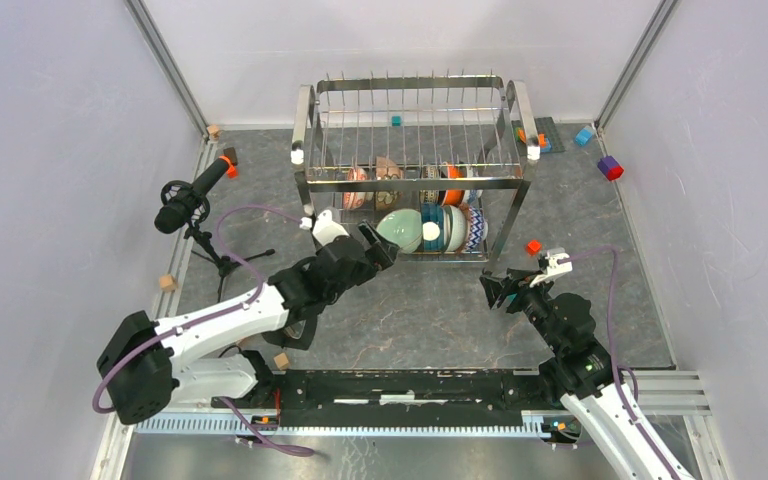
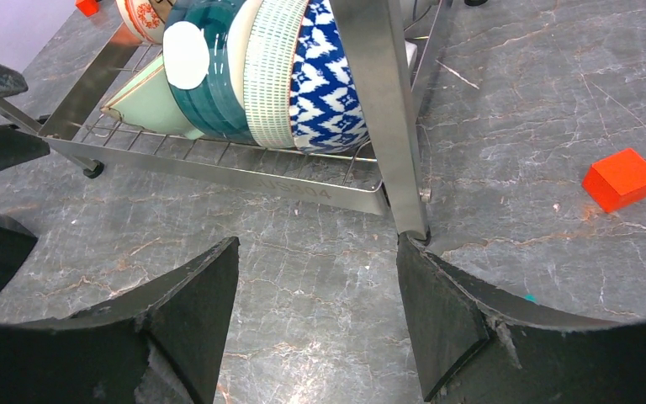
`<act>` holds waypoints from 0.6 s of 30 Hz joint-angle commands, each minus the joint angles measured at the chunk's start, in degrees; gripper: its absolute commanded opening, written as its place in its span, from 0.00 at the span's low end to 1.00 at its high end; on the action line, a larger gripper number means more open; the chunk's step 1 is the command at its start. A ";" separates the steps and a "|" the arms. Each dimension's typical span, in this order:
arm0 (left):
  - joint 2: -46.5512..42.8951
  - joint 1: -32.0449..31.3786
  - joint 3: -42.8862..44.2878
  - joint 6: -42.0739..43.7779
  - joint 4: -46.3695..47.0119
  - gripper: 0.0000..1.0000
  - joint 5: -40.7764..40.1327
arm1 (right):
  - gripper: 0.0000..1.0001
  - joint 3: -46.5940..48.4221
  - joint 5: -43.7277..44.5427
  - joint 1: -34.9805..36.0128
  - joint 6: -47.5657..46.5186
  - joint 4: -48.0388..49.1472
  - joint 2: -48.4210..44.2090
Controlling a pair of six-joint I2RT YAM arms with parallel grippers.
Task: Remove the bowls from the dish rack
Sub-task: Pick up the bowl from the dish rack.
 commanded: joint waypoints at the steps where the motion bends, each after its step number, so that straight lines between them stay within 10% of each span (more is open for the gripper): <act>1: 3.09 0.33 6.36 -14.67 -11.08 1.00 -3.56 | 0.74 0.67 0.24 0.38 0.32 0.10 -0.58; 8: 5.31 2.22 -1.07 -25.30 6.06 0.85 2.37 | 0.74 0.98 0.26 0.39 0.56 -0.52 -0.92; 18: 8.84 1.32 7.68 -39.34 -8.29 0.66 -2.14 | 0.75 0.48 0.12 0.43 0.54 -0.03 -0.68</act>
